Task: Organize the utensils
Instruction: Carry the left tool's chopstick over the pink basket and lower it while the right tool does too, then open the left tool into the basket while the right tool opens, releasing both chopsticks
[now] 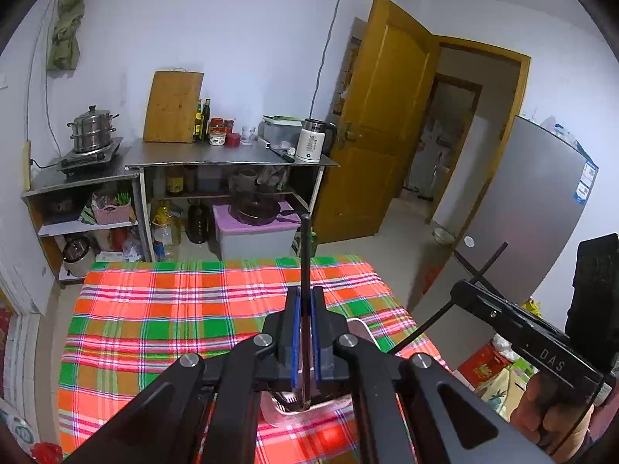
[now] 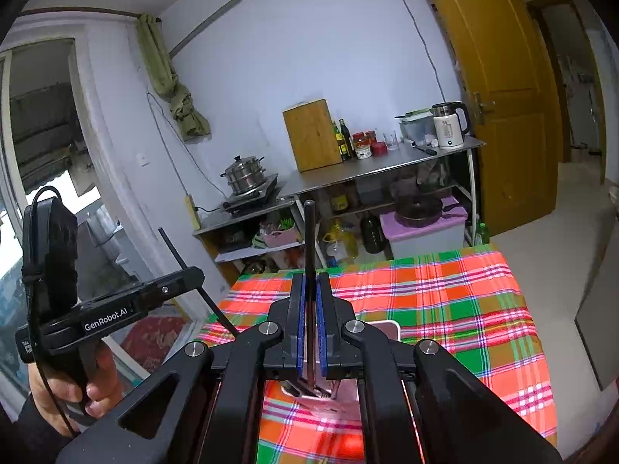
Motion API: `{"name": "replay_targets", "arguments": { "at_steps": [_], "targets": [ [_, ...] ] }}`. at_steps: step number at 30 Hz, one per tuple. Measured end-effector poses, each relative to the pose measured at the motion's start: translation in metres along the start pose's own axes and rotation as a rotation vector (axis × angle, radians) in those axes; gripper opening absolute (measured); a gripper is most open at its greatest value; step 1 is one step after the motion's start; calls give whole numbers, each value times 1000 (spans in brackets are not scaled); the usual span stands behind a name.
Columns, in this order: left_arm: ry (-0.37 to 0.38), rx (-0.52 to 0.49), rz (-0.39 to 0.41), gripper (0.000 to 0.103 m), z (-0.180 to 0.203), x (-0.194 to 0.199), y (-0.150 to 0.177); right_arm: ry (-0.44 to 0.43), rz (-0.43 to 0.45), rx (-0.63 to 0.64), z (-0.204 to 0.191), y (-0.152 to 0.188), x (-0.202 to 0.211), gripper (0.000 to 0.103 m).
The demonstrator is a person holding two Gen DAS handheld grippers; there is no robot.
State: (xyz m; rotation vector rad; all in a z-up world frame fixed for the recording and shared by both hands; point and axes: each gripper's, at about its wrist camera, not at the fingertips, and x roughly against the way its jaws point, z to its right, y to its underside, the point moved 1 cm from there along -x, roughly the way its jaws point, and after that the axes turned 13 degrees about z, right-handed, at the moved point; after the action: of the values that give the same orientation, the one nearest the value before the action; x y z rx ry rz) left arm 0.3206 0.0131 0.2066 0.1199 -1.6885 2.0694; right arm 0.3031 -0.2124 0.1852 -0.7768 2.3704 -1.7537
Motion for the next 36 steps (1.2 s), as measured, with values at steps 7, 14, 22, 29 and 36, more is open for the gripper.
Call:
{"name": "replay_targets", "arguments": {
  "at_steps": [7, 14, 22, 29, 36],
  "targets": [
    [4, 18, -20, 4, -12, -27, 18, 8, -40, -8, 12, 15, -24, 5],
    [15, 35, -60, 4, -24, -48, 45, 19, -93, 9, 19, 39, -49, 5],
    [9, -28, -44, 5, -18, -49, 54, 29, -153, -1, 28, 59, -66, 5],
    [-20, -103, -57, 5, -7, -51, 53, 30, -186, -9, 29, 63, -71, 5],
    [-50, -114, -73, 5, -5, -54, 50, 22, -182, 1, 24, 59, -69, 17]
  ]
}}
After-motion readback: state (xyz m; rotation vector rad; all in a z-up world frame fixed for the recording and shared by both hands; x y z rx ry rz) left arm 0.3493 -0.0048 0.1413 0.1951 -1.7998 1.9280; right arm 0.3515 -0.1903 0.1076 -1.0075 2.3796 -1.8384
